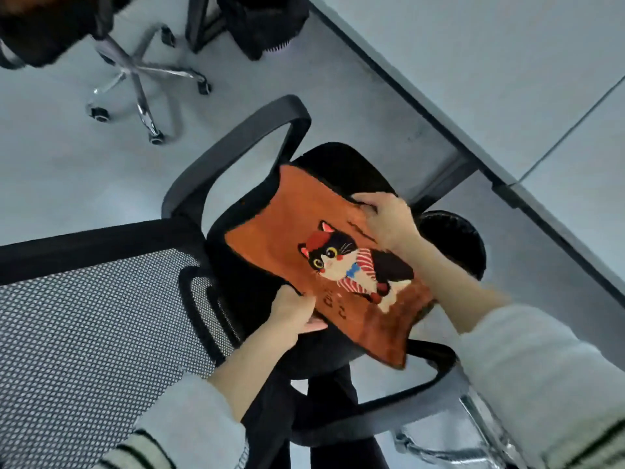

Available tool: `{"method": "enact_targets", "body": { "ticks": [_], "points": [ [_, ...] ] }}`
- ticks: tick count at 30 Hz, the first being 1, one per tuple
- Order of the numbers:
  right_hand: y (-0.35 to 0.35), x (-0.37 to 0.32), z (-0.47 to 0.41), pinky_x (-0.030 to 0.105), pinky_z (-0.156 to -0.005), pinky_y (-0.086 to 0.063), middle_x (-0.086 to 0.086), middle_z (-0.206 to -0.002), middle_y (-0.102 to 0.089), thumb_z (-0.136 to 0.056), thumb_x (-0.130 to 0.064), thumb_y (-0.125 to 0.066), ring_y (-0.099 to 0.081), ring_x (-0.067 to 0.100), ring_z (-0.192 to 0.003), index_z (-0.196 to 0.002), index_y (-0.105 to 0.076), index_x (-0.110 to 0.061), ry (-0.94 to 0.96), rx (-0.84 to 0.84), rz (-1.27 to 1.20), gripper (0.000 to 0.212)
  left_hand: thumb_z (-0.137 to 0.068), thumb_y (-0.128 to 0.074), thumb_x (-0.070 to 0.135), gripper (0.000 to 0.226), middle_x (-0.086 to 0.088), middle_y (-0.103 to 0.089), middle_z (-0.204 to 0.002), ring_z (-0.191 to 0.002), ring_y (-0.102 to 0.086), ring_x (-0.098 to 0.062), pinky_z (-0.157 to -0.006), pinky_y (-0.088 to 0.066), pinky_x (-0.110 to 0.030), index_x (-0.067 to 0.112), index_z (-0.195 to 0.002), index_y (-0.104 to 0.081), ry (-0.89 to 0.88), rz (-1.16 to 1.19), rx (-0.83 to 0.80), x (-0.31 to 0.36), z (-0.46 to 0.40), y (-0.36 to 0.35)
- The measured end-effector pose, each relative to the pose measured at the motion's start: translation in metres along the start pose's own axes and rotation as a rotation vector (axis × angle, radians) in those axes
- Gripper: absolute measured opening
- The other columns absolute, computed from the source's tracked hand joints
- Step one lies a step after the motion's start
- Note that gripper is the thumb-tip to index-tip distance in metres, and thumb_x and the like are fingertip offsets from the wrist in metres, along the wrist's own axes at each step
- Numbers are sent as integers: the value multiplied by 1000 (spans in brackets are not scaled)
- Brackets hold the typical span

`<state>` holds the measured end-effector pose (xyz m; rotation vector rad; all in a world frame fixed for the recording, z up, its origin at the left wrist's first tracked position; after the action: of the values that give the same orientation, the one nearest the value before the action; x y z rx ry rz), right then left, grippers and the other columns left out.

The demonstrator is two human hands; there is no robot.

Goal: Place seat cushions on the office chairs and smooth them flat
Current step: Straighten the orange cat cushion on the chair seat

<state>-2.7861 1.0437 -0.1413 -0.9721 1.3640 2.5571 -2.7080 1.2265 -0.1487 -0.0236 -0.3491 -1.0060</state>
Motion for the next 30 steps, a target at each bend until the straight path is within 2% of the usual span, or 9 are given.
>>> {"method": "enact_targets", "body": {
  "ticks": [3, 7, 10, 15, 18, 20, 22, 25, 30],
  "points": [
    [-3, -18, -21, 27, -99, -41, 4, -126, -64, -94, -12, -48, -57, 23, -119, -118, -67, -18, 123, -94, 26, 32, -96, -43, 3, 18, -21, -64, -88, -76, -66, -31, -66, -59, -37, -3, -112, -49, 194, 152, -171, -13, 8, -15],
    [-22, -15, -21, 25, -102, -37, 5, -133, -58, -98, -15, -44, -53, 22, -124, -131, -55, -15, 69, -123, -112, 35, -97, -50, 14, 29, -17, -65, -101, -96, -63, -30, -85, -54, -37, -2, -121, -51, 218, -72, -266, -24, 0, -21],
    [-44, 26, -4, 29, -90, -43, 12, -125, -62, -99, -16, -42, -58, 29, -114, -135, -51, -15, -85, -143, -109, 38, -97, -49, 17, 30, -12, -63, -108, -96, -61, -24, -79, -54, -30, 3, -123, -53, 106, -157, -122, -24, -28, -5],
    [-64, 101, 1, 40, -100, -37, 21, -140, -45, -95, -14, -44, -44, 38, -126, -144, -34, -12, -357, -36, 11, 50, -90, -45, 16, 43, -10, -51, -131, -114, -53, -30, -93, -46, -32, 10, -133, -46, -236, -469, 294, 1, -100, 52],
    [-67, 135, -8, 46, -109, -27, 20, -150, -29, -94, -19, -44, -29, 39, -136, -150, -17, -10, -524, 44, 70, 62, -89, -48, 13, 60, -21, -31, -144, -130, -35, -36, -106, -37, -45, 12, -144, -26, -380, -768, 423, 11, -136, 71],
    [-73, 152, -15, 47, -111, -25, 19, -153, -22, -96, -24, -43, -24, 39, -139, -150, -11, -6, -644, 13, 74, 65, -91, -48, 13, 72, -21, -21, -149, -133, -29, -38, -108, -32, -47, 14, -150, -7, -389, -849, 414, 17, -151, 74],
    [-77, 158, -18, 45, -108, -29, 23, -149, -26, -98, -26, -40, -28, 41, -135, -147, -21, -2, -673, 32, 119, 58, -92, -49, 14, 76, -24, -30, -142, -127, -36, -40, -103, -36, -47, 14, -151, 0, -380, -847, 424, 22, -155, 72],
    [-79, 157, -22, 44, -103, -33, 23, -142, -33, -98, -22, -36, -33, 41, -129, -137, -39, -2, -730, 110, 133, 43, -90, -51, 11, 74, -24, -52, -123, -110, -52, -41, -88, -45, -50, 11, -149, -7, -390, -854, 505, 17, -152, 75],
    [-62, 142, -38, 40, -97, -40, 22, -134, -46, -96, -15, -37, -49, 40, -118, -130, -53, -10, -742, 235, -29, 39, -86, -57, 3, 77, -24, -58, -113, -97, -60, -40, -81, -52, -51, 2, -146, -8, -295, -860, 474, -17, -130, 77]
  ]
}}
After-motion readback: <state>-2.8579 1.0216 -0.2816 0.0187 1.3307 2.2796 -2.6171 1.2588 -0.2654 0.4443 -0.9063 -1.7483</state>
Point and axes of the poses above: each hand's wrist, its own z-axis away from the middle knuckle, its own y-axis out of the back of the hand, x = y × z, the point moved 1 cm from there along -z, towards the middle knuckle
